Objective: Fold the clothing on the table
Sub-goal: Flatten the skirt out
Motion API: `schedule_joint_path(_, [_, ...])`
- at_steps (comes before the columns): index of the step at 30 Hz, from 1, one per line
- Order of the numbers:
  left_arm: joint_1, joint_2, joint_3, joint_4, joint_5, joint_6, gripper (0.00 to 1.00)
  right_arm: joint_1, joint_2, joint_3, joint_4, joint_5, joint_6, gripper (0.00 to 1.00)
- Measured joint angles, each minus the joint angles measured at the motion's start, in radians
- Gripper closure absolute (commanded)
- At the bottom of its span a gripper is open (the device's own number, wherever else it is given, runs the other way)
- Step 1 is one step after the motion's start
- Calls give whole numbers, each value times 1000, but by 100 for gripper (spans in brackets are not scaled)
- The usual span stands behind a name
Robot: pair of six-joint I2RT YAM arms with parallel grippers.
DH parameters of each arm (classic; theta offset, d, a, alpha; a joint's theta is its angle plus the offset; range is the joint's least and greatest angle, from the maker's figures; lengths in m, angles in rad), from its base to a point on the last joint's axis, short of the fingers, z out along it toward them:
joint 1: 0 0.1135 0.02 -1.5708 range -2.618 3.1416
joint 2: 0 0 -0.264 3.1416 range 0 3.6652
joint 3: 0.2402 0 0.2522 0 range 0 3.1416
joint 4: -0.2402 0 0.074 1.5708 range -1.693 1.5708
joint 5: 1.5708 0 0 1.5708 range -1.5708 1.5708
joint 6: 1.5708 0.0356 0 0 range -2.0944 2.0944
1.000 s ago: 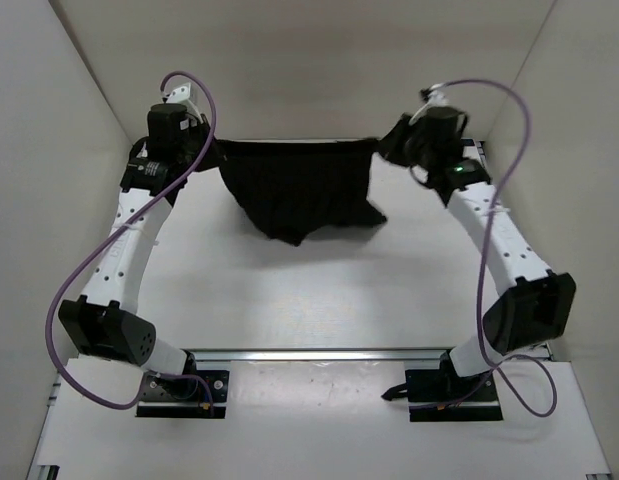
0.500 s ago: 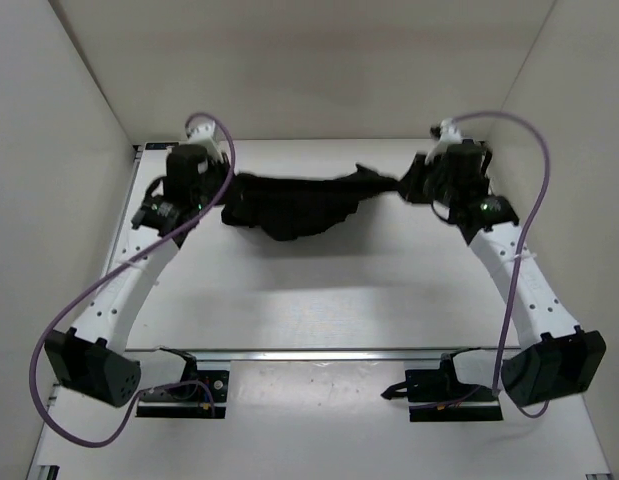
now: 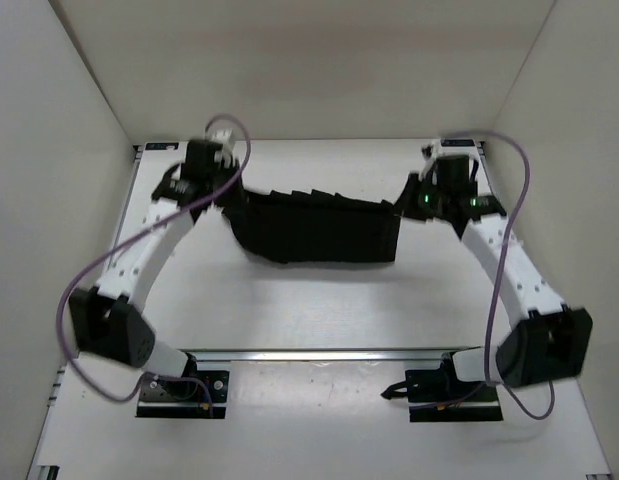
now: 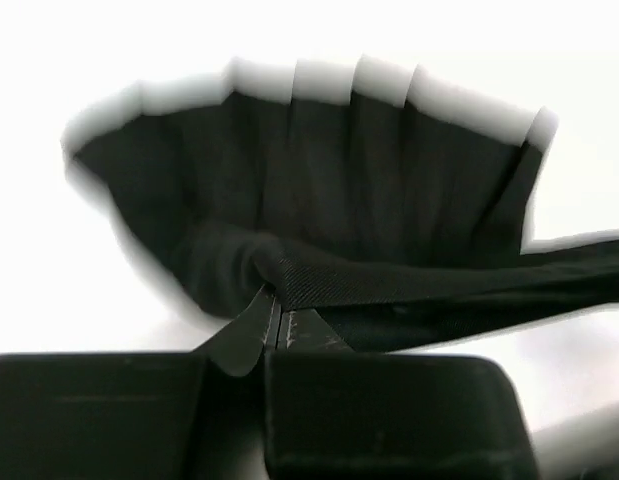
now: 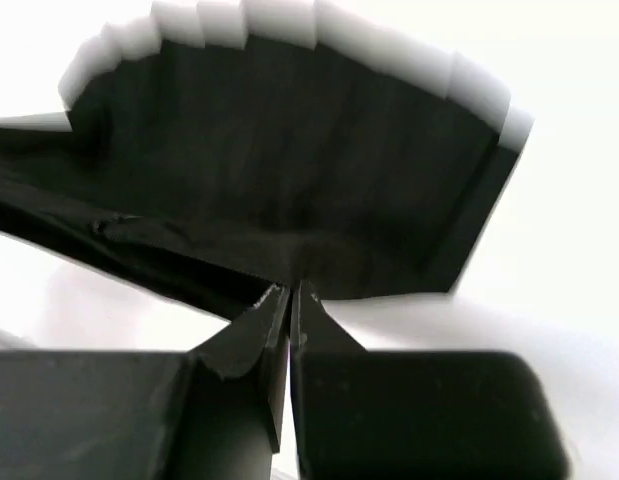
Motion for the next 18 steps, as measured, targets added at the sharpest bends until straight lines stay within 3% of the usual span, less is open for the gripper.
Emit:
schedule_joint_path(5, [37, 395, 701, 9, -27, 39, 100, -35, 396, 740, -56, 97, -96, 100])
schedule_joint_path(7, [49, 397, 774, 66, -31, 36, 100, -37, 483, 982, -60, 122, -128, 100])
schedule_joint_path(9, [53, 322, 743, 116, -37, 39, 100, -29, 474, 1059, -41, 127, -145, 99])
schedule_joint_path(12, [29, 154, 605, 179, -61, 63, 100, -11, 335, 919, 0, 132, -169, 100])
schedule_joint_path(15, [6, -14, 394, 246, -52, 64, 100, -7, 138, 599, 55, 116, -165, 100])
schedule_joint_path(18, [-28, -175, 64, 294, -51, 50, 100, -8, -20, 268, 87, 90, -140, 100])
